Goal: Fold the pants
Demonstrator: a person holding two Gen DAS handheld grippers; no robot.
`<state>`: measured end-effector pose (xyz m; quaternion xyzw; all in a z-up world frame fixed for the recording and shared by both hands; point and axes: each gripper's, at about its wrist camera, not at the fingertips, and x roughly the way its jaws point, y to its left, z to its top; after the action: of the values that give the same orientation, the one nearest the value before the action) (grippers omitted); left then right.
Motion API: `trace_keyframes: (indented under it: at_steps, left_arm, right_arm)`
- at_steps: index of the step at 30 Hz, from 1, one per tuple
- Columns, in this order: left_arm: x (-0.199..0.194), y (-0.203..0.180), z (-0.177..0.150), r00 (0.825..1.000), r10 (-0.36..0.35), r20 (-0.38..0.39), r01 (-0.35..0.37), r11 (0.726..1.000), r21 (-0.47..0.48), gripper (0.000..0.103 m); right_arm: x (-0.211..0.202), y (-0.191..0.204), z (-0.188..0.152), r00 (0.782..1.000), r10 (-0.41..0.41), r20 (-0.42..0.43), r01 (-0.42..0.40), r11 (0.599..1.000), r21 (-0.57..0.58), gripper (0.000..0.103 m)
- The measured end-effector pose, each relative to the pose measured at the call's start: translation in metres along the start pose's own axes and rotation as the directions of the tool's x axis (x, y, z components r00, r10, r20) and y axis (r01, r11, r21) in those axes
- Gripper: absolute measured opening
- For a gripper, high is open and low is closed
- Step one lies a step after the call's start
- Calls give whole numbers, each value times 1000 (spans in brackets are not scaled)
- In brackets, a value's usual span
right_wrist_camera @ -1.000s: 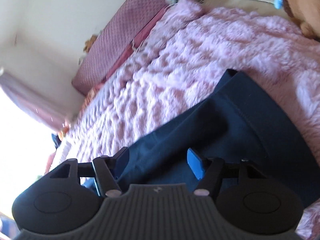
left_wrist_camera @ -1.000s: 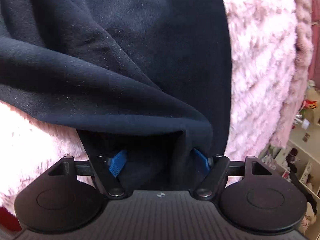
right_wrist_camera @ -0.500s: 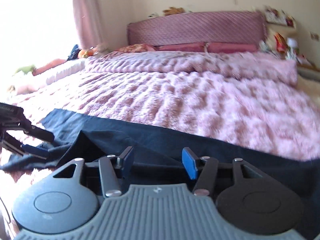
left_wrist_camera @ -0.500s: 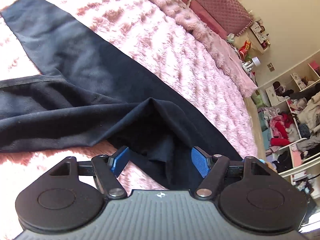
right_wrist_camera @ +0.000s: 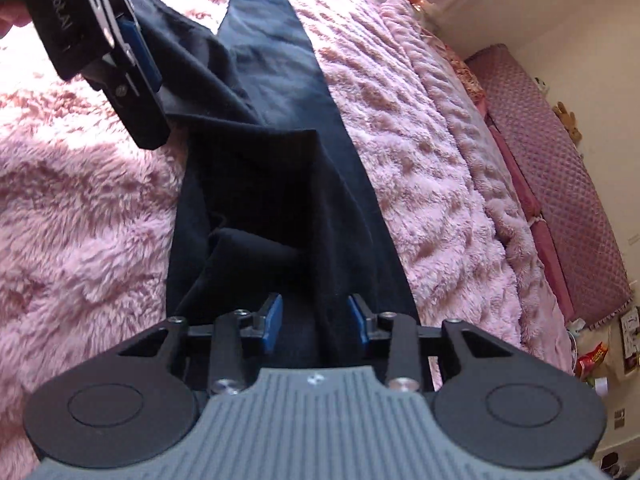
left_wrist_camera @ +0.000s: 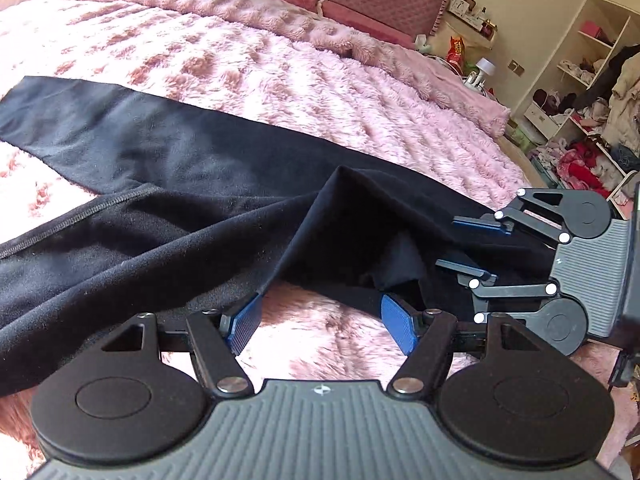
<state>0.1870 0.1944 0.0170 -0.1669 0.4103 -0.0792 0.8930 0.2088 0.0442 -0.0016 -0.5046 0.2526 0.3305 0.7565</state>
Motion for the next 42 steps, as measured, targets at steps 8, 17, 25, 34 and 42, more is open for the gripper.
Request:
trace_keyframes:
  at_steps: [8,17,25,34,42]
  left_arm:
    - [6,5,-8,1000,-24,-16,24,1000,-6,80]
    - [7,-9,-22,967,-256,15,255,965,55,80]
    - [53,0,-31,887,-449,108,462,860,-218,62]
    - [94,12,-38,899,-420,122,428,791,-437,2]
    - [70,7,-49,939,-341,47,323,827,-460,1]
  right_arm:
    - [24,-32,4,989,145,-36,-144,989,27,0]
    - [38,-96,-8,922,384,46,-380,877,295,1]
    - [43,-109,-23,909,396,128,-413,826,383,22]
    - [56,-122,-42,928,298,223,-370,796,479,0]
    - [89,-165,-49,956,209,208,-293,738,608,0]
